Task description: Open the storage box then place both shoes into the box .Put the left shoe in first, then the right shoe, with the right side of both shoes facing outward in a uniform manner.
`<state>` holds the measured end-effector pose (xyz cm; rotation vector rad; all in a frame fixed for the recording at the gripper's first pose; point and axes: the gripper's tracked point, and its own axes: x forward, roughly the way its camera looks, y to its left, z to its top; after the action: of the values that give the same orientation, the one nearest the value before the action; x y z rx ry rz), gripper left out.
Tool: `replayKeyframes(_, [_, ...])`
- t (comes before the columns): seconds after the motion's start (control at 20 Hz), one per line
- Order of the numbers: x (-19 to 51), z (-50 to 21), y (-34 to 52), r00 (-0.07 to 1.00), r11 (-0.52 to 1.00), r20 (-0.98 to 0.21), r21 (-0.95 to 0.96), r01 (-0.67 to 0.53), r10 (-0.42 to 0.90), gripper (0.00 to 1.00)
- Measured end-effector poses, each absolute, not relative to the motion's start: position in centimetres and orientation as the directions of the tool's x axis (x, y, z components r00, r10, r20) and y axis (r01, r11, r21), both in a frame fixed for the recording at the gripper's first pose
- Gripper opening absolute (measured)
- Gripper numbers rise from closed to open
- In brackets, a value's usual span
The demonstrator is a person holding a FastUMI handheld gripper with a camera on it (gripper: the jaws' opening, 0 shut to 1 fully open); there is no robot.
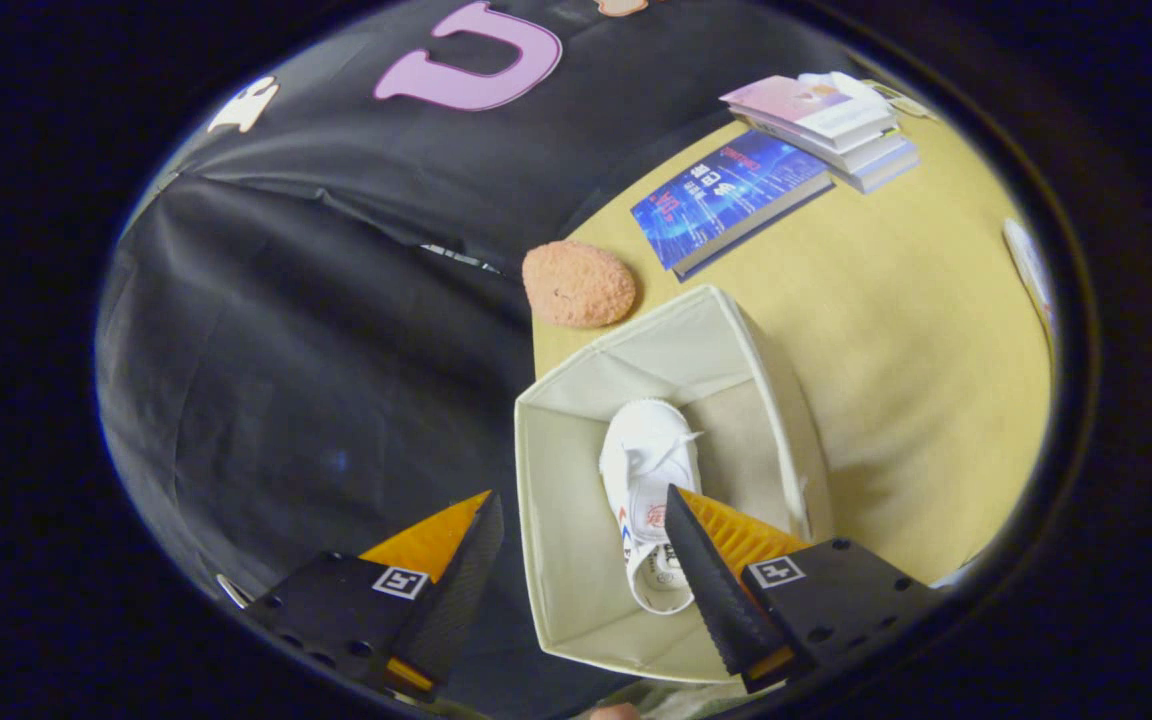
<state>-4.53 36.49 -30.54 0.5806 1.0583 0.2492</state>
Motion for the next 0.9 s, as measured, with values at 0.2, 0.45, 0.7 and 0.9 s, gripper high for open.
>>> replayKeyframes(0.2, [-5.0,-27.7,34.1,0.509,0.815,-0.716,0.577,0.047,0.478,1.00])
replayKeyframes(0.45, [-5.5,-24.7,28.5,0.559,0.833,-0.696,0.553,0.018,0.450,1.00])
replayKeyframes(0.7, [-5.3,-24.1,20.0,0.611,0.905,-0.718,0.426,0.005,0.335,1.00])
replayKeyframes(0.9, [-6.6,-23.8,11.6,0.614,0.940,-0.756,0.334,0.066,0.226,1.00])
